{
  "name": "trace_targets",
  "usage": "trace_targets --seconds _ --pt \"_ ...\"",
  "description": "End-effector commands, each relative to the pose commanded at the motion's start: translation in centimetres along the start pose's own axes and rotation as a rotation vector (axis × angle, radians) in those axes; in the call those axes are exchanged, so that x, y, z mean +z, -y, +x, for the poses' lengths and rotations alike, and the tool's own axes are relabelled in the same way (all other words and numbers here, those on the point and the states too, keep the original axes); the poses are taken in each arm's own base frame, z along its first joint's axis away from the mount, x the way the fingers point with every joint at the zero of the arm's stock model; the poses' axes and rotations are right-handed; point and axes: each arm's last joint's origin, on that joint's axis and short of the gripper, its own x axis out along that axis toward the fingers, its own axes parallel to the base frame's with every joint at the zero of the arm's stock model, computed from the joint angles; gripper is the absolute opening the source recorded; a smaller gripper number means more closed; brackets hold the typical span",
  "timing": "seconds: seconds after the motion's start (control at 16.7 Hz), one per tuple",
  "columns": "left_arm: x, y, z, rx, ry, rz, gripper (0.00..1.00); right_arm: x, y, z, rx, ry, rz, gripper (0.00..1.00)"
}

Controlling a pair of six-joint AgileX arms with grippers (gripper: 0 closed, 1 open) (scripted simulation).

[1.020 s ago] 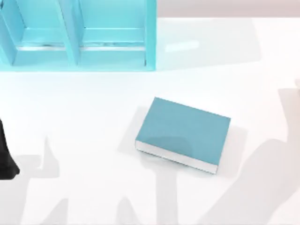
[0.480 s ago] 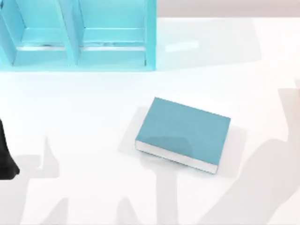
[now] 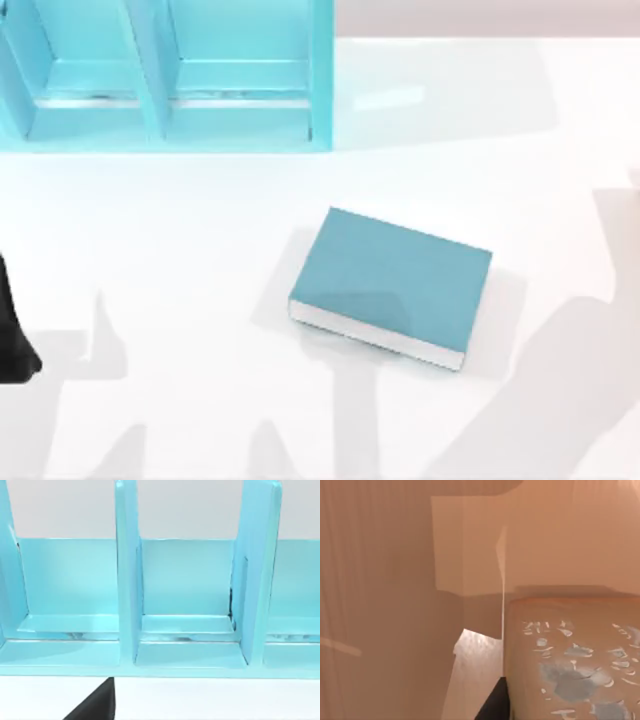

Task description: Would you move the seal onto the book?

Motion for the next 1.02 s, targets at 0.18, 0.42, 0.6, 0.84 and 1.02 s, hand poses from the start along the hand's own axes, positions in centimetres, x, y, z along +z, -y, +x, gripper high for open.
trace_targets --seconds 0.18,0.42,0.6,0.84,1.02 --pt "0.0 0.0 0.0 0.000 0.000 0.000 1.00 0.0 0.0 0.0 0.000 0.000 0.000 0.00" --pt "0.0 0.0 0.0 0.000 0.000 0.000 1.00 0.0 0.0 -0.1 -0.001 0.002 0.001 0.00" --pt "0.0 0.0 0.0 0.000 0.000 0.000 1.00 0.8 -0.4 -1.1 -0.005 0.051 0.000 0.00" --pt "0.0 0.0 0.0 0.000 0.000 0.000 1.00 3.8 -2.7 -6.1 -0.004 0.240 -0.032 0.00" --pt "0.0 0.0 0.0 0.000 0.000 0.000 1.00 5.1 -4.8 -9.6 0.019 0.337 -0.051 0.00"
